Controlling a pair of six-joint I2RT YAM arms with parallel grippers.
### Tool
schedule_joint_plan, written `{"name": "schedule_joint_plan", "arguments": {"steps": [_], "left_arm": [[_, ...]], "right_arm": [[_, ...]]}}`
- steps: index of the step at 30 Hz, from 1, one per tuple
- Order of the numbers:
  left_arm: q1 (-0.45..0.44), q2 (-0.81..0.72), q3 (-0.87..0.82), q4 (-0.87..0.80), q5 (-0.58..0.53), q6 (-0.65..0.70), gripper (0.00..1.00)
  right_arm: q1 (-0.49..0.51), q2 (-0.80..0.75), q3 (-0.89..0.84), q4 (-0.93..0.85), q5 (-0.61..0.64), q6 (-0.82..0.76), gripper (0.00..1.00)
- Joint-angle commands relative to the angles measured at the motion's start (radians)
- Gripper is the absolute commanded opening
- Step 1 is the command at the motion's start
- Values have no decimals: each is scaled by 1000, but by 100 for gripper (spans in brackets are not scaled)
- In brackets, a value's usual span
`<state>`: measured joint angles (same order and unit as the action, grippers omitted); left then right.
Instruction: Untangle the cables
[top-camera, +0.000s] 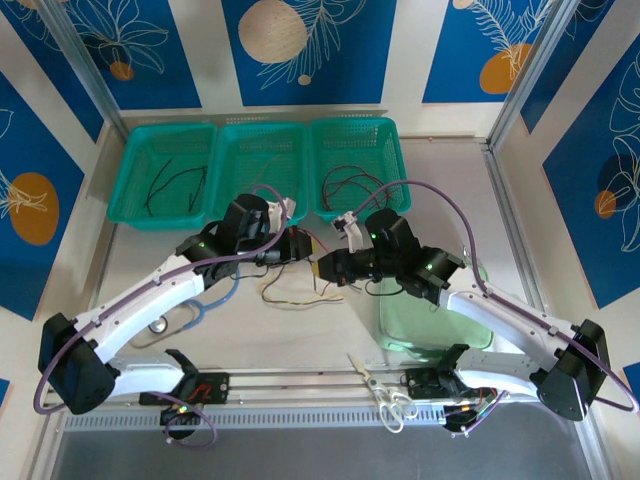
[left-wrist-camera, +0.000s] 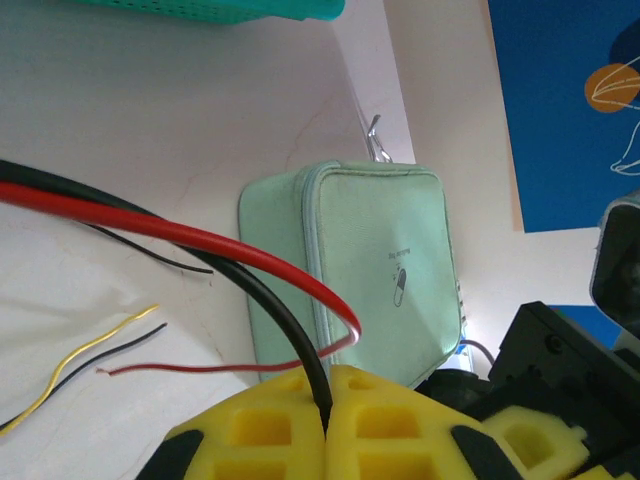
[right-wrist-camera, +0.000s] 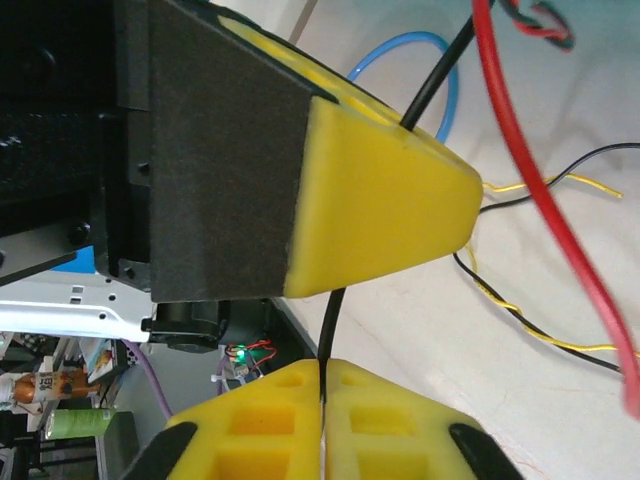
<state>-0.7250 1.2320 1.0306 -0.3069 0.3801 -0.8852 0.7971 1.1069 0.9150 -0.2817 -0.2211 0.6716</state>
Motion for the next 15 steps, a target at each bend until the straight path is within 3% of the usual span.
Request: {"name": "schedule_joint_plan", "arguments": {"steps": [1,5,10,15], "left_arm": [[-7,-11,32,-1,-21,16,1],[-6,-17,32,-3,-9,12,1],[-7,-10,44,-1,0,9,1],[-7,-2,67,-14,8,12,1]], "right_arm": [[-19,-59,45,-49,-10,-86,32],[-91,-185,19,-87,23,-219,47],[-192,-244,-22,-71,-17,-404,51],[-185,-225,-114,80,-76,-539,52]]}}
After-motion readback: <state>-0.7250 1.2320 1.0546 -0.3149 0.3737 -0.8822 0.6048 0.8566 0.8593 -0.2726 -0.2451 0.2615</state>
